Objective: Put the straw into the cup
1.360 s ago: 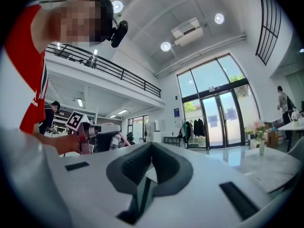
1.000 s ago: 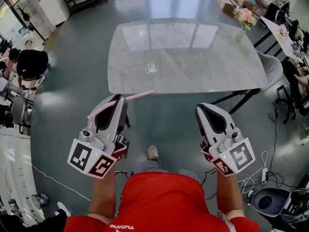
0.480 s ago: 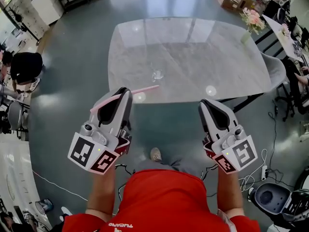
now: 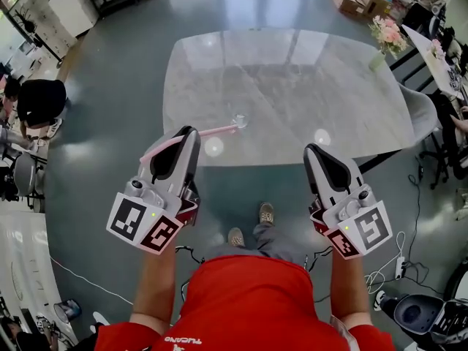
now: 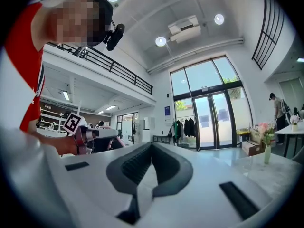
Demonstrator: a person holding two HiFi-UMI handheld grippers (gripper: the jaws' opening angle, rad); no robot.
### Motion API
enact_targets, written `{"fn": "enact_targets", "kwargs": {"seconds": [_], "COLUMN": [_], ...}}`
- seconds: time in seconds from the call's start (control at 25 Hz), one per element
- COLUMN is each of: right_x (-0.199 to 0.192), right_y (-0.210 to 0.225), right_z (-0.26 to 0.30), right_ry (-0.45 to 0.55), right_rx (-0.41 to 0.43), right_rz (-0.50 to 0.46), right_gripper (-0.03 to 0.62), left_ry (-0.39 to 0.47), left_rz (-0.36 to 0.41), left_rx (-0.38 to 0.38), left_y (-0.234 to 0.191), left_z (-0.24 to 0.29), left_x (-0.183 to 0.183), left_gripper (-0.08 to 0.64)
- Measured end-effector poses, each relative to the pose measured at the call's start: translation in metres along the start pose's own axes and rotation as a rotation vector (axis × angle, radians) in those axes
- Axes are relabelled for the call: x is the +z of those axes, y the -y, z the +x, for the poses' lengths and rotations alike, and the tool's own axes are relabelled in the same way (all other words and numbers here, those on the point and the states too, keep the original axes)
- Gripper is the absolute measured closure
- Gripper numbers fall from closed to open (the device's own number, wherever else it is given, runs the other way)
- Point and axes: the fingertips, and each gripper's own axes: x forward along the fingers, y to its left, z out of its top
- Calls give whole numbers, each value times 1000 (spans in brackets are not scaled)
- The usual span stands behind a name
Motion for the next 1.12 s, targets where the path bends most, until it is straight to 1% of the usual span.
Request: {"fn": "enact_targets", "kwargs": {"seconds": [0.28, 0.48, 0.68, 0.88, 1.0, 1.12], "right_x": [1, -5, -14, -27, -31, -33], "right_y": [38, 64, 75, 86, 87, 86], "right_z": [26, 49, 68, 86, 98, 107], "right_ry": [21, 16, 2, -15, -22, -27], "right_rx": [46, 118, 196, 249, 271, 275], "right_rz": [-15, -31, -42, -19, -12, -5], "right_gripper": [591, 591, 591, 591, 591, 591], "left_ry": [-14, -23, -42, -87, -112, -133], "left_rz": [13, 27, 32, 42, 53, 47], "left_rx": [62, 99, 131, 162, 173, 174], "left_y": [-12, -14, -16, -24, -33, -44], "left_z": [30, 60, 81, 100, 106, 109], "left_x": [-12, -25, -41, -62, -73, -86], "left_gripper": [528, 528, 528, 528, 528, 528]}}
